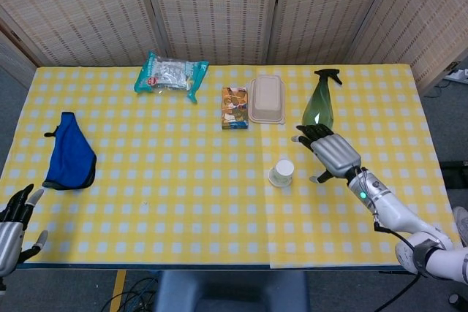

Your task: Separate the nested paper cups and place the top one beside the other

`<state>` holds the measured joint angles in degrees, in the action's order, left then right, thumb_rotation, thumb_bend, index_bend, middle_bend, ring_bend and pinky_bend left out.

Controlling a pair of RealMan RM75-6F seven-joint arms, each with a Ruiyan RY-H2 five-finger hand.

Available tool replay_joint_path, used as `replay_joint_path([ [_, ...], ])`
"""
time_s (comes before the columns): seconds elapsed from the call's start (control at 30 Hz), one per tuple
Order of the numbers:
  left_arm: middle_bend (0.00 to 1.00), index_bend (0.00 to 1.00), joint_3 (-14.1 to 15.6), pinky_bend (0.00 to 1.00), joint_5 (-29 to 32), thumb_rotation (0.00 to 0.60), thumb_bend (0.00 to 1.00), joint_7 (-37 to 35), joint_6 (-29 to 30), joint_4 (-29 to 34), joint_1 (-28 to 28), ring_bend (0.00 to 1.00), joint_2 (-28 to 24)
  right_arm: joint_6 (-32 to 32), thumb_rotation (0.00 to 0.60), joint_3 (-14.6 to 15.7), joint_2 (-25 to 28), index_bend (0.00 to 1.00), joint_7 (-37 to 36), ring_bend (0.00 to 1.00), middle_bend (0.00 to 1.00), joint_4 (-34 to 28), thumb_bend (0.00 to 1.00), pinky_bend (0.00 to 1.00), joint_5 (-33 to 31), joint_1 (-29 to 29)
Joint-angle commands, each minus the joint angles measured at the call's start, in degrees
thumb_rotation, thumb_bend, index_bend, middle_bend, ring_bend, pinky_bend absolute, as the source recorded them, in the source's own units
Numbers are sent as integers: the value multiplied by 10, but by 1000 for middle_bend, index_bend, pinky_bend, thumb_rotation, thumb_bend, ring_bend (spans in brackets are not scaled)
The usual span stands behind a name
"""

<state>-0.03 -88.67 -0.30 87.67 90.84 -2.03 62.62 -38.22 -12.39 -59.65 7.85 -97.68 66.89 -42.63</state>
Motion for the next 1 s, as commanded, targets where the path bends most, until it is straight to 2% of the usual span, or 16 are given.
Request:
replay_joint_path([
  [0.03, 0, 0, -2, 291, 4, 600, 382, -3, 0, -1, 1, 31, -1, 50, 600, -5, -4, 154, 54, 0, 0, -5, 157, 0, -76, -55],
  [0.23, 0, 0, -2, 291, 5, 600, 382, -1, 0, -2, 1, 30, -1, 60, 600, 29, -14, 162, 112, 0, 0, -7, 162, 0, -156, -107],
  [0.4, 0, 0, -2, 291, 5, 600, 382, 1, -1, -2, 1, 30, 0, 51, 600, 56, -35, 180, 137, 0, 0, -1, 164, 0, -192, -133],
  [0.63, 0, 0, -3, 291, 5, 600, 382, -2, 2, -2, 2, 31, -1, 39, 600, 83, -53, 189, 152, 0, 0, 8, 165, 0, -215, -153],
  [1.0, 0, 0, -4, 291, 6, 600, 382, -1, 0, -3, 2, 30, -1, 21, 600, 102, -71, 235, 158, 0, 0, 27, 165, 0, -232, -170],
])
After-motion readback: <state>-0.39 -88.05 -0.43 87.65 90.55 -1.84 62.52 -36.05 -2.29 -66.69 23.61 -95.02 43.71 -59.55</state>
